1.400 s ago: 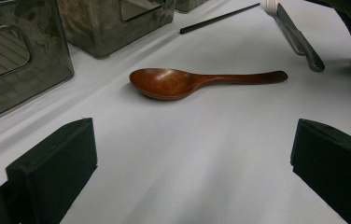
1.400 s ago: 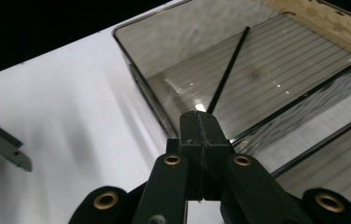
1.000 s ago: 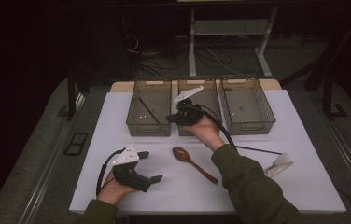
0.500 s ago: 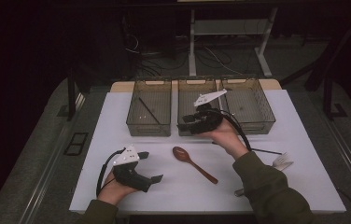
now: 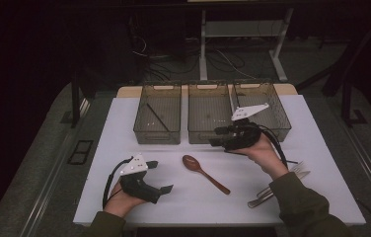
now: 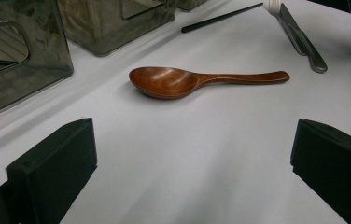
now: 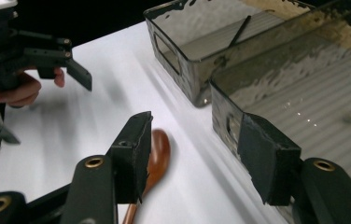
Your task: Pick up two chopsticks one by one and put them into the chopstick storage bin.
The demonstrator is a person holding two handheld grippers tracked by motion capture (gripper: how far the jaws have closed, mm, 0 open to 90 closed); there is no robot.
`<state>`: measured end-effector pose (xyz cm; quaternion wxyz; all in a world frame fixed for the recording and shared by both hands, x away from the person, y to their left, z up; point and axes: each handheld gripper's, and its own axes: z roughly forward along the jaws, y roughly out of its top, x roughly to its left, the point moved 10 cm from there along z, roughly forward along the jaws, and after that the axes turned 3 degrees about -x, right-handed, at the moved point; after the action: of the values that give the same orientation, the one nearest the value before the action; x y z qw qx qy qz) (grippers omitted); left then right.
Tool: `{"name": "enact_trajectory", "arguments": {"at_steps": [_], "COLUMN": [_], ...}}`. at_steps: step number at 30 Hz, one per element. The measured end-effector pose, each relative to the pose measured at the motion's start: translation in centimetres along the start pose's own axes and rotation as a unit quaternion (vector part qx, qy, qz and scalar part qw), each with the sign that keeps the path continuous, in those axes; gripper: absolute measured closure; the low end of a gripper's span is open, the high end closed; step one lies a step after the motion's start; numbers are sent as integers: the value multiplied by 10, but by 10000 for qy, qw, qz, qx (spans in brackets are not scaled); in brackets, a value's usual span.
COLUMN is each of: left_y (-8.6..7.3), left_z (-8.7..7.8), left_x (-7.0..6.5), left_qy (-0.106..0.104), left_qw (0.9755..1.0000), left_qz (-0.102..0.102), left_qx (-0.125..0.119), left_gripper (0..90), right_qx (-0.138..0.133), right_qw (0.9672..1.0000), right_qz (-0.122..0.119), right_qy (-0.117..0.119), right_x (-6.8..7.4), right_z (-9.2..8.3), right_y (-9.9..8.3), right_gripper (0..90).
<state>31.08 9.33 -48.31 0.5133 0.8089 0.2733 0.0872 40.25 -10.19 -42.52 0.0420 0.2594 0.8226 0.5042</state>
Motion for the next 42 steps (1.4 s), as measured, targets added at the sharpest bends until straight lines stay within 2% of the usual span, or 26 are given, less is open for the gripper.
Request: {"name": "enact_trajectory", "arguments": {"at_steps": [10, 18, 26, 34, 38, 42], "left_y": [0, 0, 0, 0, -1, -2], "left_z": [2, 2, 3, 2, 3, 2], "left_x": [-2, -1, -1, 0, 0, 0], "left_qy": [23, 55, 66, 84, 75, 75], "left_qw": [10000, 10000, 10000, 10000, 10000, 10000], "left_qz": [27, 20, 36, 11, 30, 28], "left_qx": [29, 5, 47, 21, 55, 53], "left_gripper": [0, 0, 0, 0, 0, 0], "right_qx": [20, 245, 543, 917, 1028, 1105], "right_qw": [9998, 9988, 9962, 9909, 9889, 9884], "right_qz": [-55, -50, 14, 97, 172, 182], "right_qy": [-167, -413, -683, -978, -1058, -1030], "right_x": [-9, -23, -45, -71, -83, -91], "right_z": [-33, -56, -74, -90, -99, -105], "right_y": [-22, -44, -70, -100, -113, -124], "right_gripper": [462, 516, 592, 688, 718, 740]}}
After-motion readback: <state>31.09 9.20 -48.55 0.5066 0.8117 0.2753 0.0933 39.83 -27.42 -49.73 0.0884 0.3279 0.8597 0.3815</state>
